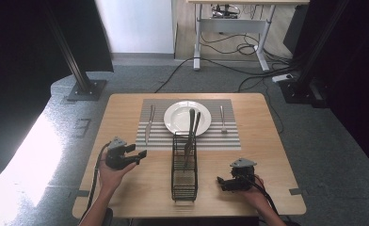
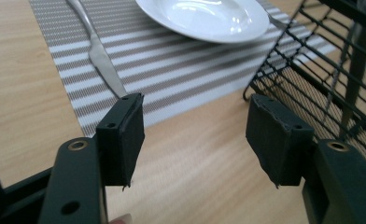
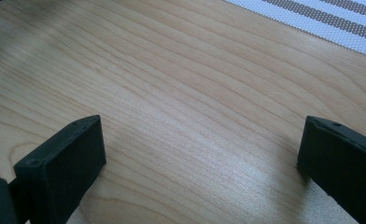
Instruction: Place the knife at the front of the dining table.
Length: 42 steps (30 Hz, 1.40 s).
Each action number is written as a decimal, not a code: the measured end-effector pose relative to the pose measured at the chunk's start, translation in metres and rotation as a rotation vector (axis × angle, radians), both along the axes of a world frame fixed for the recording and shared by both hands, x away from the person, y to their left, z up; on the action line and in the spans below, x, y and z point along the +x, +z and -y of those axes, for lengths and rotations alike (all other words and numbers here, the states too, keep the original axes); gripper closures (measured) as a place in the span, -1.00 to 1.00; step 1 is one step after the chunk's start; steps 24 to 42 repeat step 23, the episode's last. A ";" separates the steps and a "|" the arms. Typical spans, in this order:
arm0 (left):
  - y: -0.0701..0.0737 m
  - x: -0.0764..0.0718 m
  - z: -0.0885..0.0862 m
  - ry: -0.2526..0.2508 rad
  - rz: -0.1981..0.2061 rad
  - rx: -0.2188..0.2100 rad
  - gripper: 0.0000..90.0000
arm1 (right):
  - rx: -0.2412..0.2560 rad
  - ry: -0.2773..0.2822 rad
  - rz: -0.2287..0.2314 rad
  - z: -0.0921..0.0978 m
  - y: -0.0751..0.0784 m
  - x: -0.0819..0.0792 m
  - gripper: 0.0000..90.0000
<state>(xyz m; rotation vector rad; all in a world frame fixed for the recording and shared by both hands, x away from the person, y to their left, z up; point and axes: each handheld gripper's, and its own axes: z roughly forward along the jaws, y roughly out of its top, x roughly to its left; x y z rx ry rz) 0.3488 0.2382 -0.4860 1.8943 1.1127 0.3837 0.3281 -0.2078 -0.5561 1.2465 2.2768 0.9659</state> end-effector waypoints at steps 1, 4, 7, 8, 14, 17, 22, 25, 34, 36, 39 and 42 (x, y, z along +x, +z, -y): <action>-0.001 -0.004 0.000 -0.003 -0.002 0.002 -0.18 | 0.000 0.000 0.000 0.000 0.000 0.000 -0.98; -0.003 -0.013 0.000 -0.017 -0.014 0.008 -0.18 | 0.000 0.000 0.000 0.000 0.000 0.000 -0.98; -0.004 -0.016 0.002 -0.030 -0.018 0.012 -0.18 | 0.000 0.000 0.000 0.000 0.000 0.000 -0.98; -0.004 -0.016 0.003 -0.034 -0.018 0.014 -0.18 | 0.000 0.000 0.000 0.000 0.000 0.000 -0.98; -0.007 -0.014 0.007 -0.048 -0.025 0.049 -0.18 | 0.001 0.001 0.000 0.000 0.000 0.000 -0.99; -0.007 -0.013 0.007 -0.043 -0.027 0.048 -0.18 | 0.000 0.001 -0.001 0.000 0.000 0.001 -0.99; -0.009 -0.011 0.005 -0.045 -0.036 0.057 -0.18 | 0.001 0.001 -0.001 0.000 0.000 0.001 -0.99; -0.009 -0.011 0.005 -0.045 -0.036 0.057 -0.18 | 0.001 0.001 -0.001 0.000 0.000 0.001 -0.99; -0.009 -0.011 0.005 -0.045 -0.036 0.057 -0.18 | 0.001 0.001 -0.001 0.000 0.000 0.001 -0.99; -0.009 -0.011 0.005 -0.045 -0.036 0.057 -0.18 | 0.001 0.001 -0.001 0.000 0.000 0.001 -0.99; -0.009 -0.011 0.005 -0.045 -0.036 0.057 -0.18 | 0.001 0.001 -0.001 0.000 0.000 0.001 -0.99; -0.009 -0.011 0.005 -0.045 -0.036 0.057 -0.18 | 0.001 0.001 -0.001 0.000 0.000 0.001 -0.99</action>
